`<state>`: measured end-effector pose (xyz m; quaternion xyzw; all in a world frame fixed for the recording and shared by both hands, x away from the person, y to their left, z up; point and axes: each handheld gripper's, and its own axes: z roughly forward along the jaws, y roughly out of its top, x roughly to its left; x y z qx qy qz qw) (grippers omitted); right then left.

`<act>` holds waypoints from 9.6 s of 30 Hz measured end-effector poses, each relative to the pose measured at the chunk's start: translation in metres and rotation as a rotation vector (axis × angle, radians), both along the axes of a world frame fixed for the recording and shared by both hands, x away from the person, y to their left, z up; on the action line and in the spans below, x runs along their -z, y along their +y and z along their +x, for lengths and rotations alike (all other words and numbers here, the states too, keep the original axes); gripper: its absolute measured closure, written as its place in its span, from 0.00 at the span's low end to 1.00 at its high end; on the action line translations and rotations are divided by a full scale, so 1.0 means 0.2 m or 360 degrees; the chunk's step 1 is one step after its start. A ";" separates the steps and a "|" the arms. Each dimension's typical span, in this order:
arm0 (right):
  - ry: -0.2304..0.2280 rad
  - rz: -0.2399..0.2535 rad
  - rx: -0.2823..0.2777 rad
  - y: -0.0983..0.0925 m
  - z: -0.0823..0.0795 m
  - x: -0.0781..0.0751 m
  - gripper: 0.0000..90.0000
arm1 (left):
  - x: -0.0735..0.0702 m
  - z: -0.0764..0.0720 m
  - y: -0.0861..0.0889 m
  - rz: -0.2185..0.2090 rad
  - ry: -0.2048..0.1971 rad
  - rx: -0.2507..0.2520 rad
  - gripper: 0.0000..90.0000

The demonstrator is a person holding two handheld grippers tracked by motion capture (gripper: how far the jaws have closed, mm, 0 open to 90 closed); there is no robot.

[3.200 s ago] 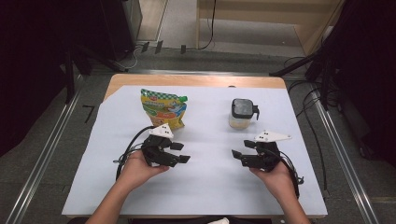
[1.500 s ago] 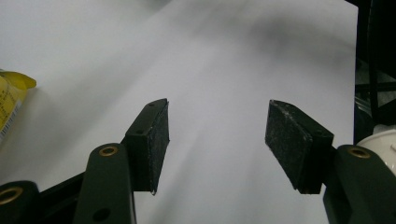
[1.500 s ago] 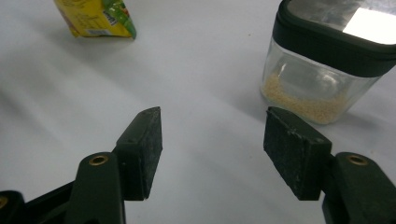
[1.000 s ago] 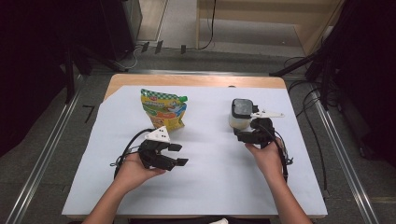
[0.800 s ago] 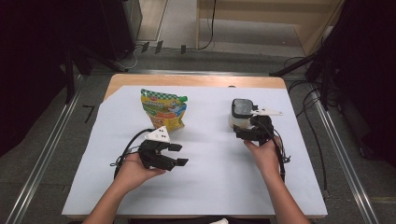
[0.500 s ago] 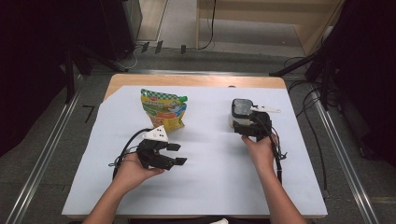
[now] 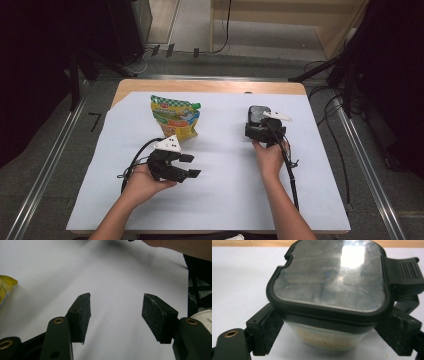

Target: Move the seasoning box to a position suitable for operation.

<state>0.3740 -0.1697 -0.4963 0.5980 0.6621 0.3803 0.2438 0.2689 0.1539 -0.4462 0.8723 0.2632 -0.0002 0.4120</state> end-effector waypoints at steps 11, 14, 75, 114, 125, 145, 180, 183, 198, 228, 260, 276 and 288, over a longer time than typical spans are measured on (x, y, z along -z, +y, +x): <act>-0.0056 -0.0016 0.0146 0.06 0.06 0.03 0.13 | 0.00 0.00 -0.01 0.0005 0.0012 0.0007 0.46; -0.0075 0.0002 0.0172 0.06 0.07 0.04 0.13 | 0.01 0.00 -0.01 0.0003 0.0016 0.0011 0.46; -0.0130 0.0055 -0.0582 0.03 -0.37 -0.15 0.18 | 0.03 0.02 -0.02 0.0040 0.0040 0.0009 0.46; -0.0079 0.0058 -0.0905 0.33 -0.53 0.02 0.18 | 0.03 0.04 0.00 0.0046 0.0041 -0.0030 0.46; -0.0114 -0.0002 -0.0914 0.34 -0.57 0.03 0.17 | 0.03 0.04 0.01 0.0051 0.0039 -0.0029 0.45; -0.0022 0.0045 -0.0964 0.28 -0.60 -0.02 0.16 | 0.02 0.05 -0.01 0.0031 0.0056 -0.0059 0.45; 0.0067 0.0121 -0.1015 -0.04 -0.56 -0.09 0.88 | 0.02 0.09 -0.10 0.0076 0.0073 -0.0052 0.48; 0.0073 0.0107 -0.1042 -0.02 -0.53 -0.07 0.97 | 0.03 0.08 -0.11 0.0086 0.0063 -0.0057 0.53; 0.0064 0.0119 -0.1063 0.00 -0.48 -0.06 1.00 | 0.06 0.10 -0.17 0.0103 0.0110 -0.0068 1.00; 0.0104 0.0099 -0.1067 0.04 -0.49 -0.05 1.00 | 0.07 0.09 -0.18 0.0166 0.0114 -0.0030 1.00; 0.0161 0.0073 -0.1208 0.08 -0.56 -0.08 1.00 | 0.08 0.15 -0.11 0.0119 0.0125 -0.0068 0.96; 0.0212 0.0108 -0.1194 -0.02 -0.55 -0.13 1.00 | 0.03 0.13 -0.06 0.0051 0.0003 0.0095 0.50; 0.0221 0.0120 -0.1157 -0.04 -0.52 -0.13 1.00 | 0.02 0.14 -0.08 0.0006 0.0022 0.0271 0.31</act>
